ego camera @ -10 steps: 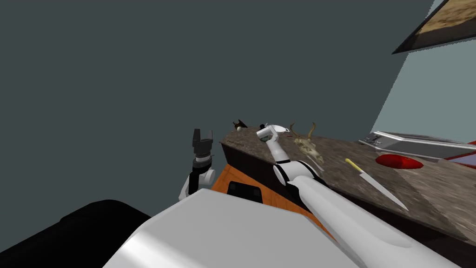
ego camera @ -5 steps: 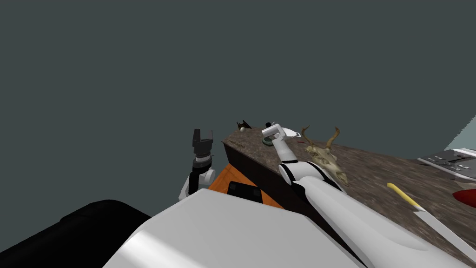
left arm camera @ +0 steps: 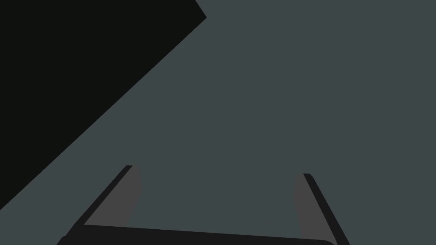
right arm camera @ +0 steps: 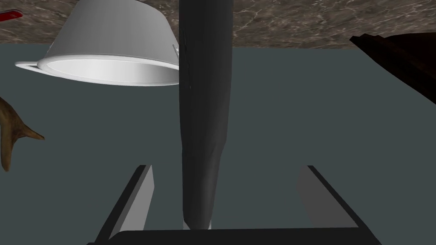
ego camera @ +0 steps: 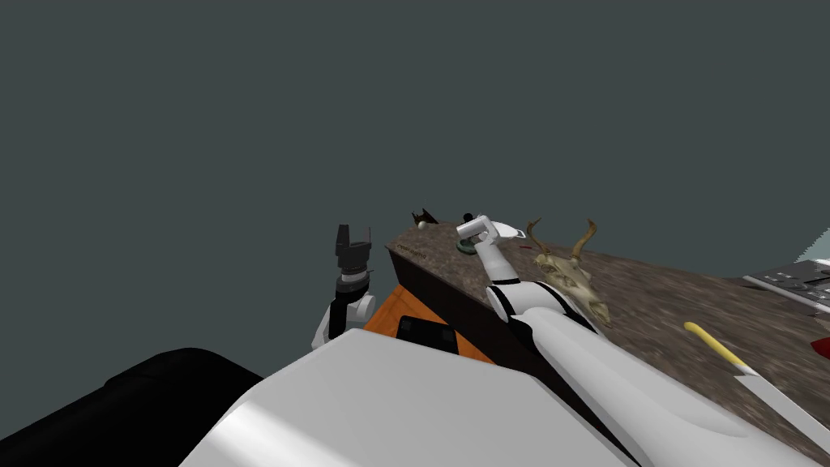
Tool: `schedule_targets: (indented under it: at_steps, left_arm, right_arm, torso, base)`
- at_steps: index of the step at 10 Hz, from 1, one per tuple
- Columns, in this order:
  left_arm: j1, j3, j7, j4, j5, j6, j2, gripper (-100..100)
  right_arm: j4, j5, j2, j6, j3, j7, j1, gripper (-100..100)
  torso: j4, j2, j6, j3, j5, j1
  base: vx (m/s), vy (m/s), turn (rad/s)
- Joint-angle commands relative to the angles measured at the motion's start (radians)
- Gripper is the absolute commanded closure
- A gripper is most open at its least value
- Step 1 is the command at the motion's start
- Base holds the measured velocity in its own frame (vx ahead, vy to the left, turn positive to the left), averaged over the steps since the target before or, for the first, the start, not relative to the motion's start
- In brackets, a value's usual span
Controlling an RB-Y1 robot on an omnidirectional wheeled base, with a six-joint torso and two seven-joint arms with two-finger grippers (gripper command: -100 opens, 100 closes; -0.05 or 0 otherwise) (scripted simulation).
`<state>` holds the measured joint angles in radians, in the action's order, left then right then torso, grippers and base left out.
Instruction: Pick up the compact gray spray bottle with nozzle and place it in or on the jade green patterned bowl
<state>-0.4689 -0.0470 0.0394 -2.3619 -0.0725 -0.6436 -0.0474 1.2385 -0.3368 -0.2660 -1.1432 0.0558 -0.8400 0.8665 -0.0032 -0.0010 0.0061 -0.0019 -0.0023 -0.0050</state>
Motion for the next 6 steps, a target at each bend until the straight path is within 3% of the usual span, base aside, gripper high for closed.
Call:
schedule_targets:
  at_steps: [1, 2, 3, 6]
  left_arm:
    - [0.0, 0.0, 0.0, 0.0, 0.0, 0.0, 0.0, 0]
    - [0.0, 0.0, 0.0, 0.0, 0.0, 0.0, 0.0, 0]
    - [0.0, 0.0, 0.0, 0.0, 0.0, 0.0, 0.0, 0]
    - [0.0, 0.0, 0.0, 0.0, 0.0, 0.0, 0.0, 0]
  right_arm:
    - [0.0, 0.0, 0.0, 0.0, 0.0, 0.0, 0.0, -100]
    - [0.0, 0.0, 0.0, 0.0, 0.0, 0.0, 0.0, 0]
    - [0.017, 0.004, 0.0, -0.031, -0.005, -0.016, 0.018, -100]
    - [0.044, 0.009, 0.0, -0.077, -0.012, -0.039, 0.044, -100]
  torso:
    - [0.0, 0.0, 0.0, 0.0, 0.0, 0.0]
    - [0.0, 0.0, 0.0, 0.0, 0.0, 0.0]
    - [0.0, 0.0, 0.0, 0.0, 0.0, 0.0]
    - [0.0, 0.0, 0.0, 0.0, 0.0, 0.0]
  base:
    - [0.0, 0.0, 0.0]
    - [0.0, 0.0, 0.0]
    - [0.003, -0.005, 0.006]
    - [0.008, -0.009, 0.007]
